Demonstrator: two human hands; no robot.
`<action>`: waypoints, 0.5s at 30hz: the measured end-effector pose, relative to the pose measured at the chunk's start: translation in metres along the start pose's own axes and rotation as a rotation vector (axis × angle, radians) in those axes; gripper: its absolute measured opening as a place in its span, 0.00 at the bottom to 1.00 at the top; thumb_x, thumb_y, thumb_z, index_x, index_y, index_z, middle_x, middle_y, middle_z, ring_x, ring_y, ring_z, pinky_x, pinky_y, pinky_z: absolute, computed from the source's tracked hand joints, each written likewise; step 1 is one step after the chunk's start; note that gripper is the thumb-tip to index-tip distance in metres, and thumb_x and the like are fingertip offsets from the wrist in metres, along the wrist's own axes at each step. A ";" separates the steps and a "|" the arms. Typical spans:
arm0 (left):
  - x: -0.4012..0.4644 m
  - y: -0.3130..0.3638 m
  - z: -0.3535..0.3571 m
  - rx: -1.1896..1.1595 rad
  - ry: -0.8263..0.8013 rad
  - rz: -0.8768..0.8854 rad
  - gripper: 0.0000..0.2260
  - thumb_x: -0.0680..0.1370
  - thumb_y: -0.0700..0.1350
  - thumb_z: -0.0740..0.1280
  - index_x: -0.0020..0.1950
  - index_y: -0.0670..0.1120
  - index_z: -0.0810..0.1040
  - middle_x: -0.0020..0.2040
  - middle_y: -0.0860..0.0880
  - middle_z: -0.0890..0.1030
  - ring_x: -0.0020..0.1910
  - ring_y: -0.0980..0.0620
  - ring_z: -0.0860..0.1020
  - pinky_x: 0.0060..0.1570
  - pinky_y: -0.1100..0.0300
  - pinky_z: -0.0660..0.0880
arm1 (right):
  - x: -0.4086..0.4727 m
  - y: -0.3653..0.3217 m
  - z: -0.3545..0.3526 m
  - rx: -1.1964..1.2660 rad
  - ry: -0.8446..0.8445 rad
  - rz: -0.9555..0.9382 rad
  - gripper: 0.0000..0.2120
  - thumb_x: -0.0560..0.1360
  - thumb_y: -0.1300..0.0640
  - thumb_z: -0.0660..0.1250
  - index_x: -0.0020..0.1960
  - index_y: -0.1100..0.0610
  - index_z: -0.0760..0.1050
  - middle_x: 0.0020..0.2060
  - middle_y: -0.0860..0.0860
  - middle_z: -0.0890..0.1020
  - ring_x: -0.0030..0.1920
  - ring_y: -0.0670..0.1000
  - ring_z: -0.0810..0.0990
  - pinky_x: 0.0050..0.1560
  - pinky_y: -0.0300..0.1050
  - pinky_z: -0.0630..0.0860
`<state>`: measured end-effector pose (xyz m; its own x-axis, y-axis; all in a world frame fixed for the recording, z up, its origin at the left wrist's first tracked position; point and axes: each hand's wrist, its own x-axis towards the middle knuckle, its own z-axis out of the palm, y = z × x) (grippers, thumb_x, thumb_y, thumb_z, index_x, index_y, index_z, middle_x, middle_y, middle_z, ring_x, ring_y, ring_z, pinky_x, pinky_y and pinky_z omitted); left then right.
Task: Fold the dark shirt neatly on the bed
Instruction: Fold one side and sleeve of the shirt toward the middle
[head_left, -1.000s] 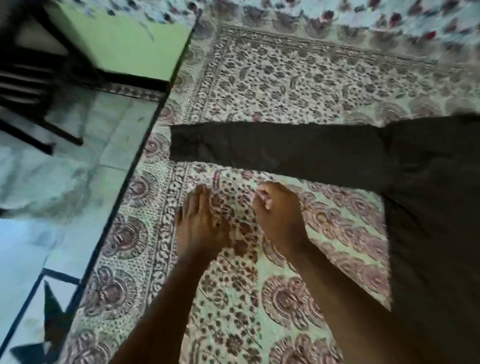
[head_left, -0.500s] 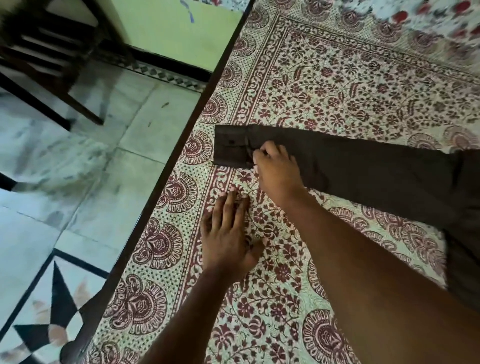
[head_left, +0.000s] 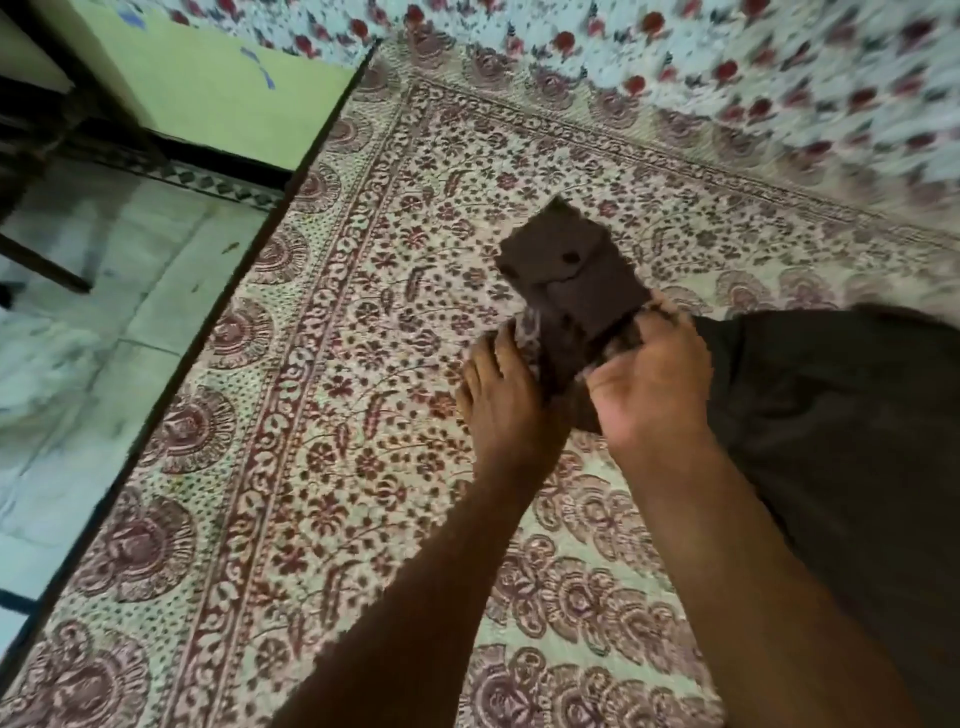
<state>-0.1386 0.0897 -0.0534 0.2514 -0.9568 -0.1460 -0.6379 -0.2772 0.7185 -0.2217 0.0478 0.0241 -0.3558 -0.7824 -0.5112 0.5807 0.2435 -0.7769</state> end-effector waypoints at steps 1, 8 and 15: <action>0.005 0.017 0.009 0.029 -0.027 -0.007 0.38 0.74 0.62 0.65 0.79 0.47 0.62 0.74 0.42 0.67 0.75 0.38 0.65 0.70 0.36 0.67 | 0.006 -0.019 -0.015 0.093 0.022 0.034 0.12 0.83 0.65 0.58 0.50 0.54 0.78 0.43 0.56 0.82 0.38 0.54 0.79 0.47 0.49 0.74; -0.012 0.098 0.075 0.320 -0.205 0.345 0.32 0.75 0.42 0.66 0.80 0.49 0.66 0.81 0.46 0.65 0.78 0.40 0.64 0.73 0.40 0.66 | 0.046 -0.121 -0.161 0.464 0.322 0.181 0.17 0.84 0.59 0.54 0.37 0.52 0.64 0.32 0.49 0.66 0.33 0.51 0.61 0.46 0.46 0.67; -0.088 0.158 0.171 0.562 -0.333 0.706 0.31 0.74 0.48 0.51 0.77 0.48 0.73 0.79 0.48 0.71 0.77 0.43 0.69 0.72 0.41 0.68 | 0.082 -0.184 -0.295 0.408 0.297 0.189 0.23 0.76 0.36 0.70 0.37 0.52 0.66 0.29 0.49 0.65 0.27 0.50 0.61 0.37 0.44 0.63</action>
<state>-0.3866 0.1153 -0.0432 -0.4886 -0.8709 -0.0524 -0.8406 0.4538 0.2959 -0.5735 0.1078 0.0172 -0.3754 -0.5363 -0.7560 0.8706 0.0757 -0.4861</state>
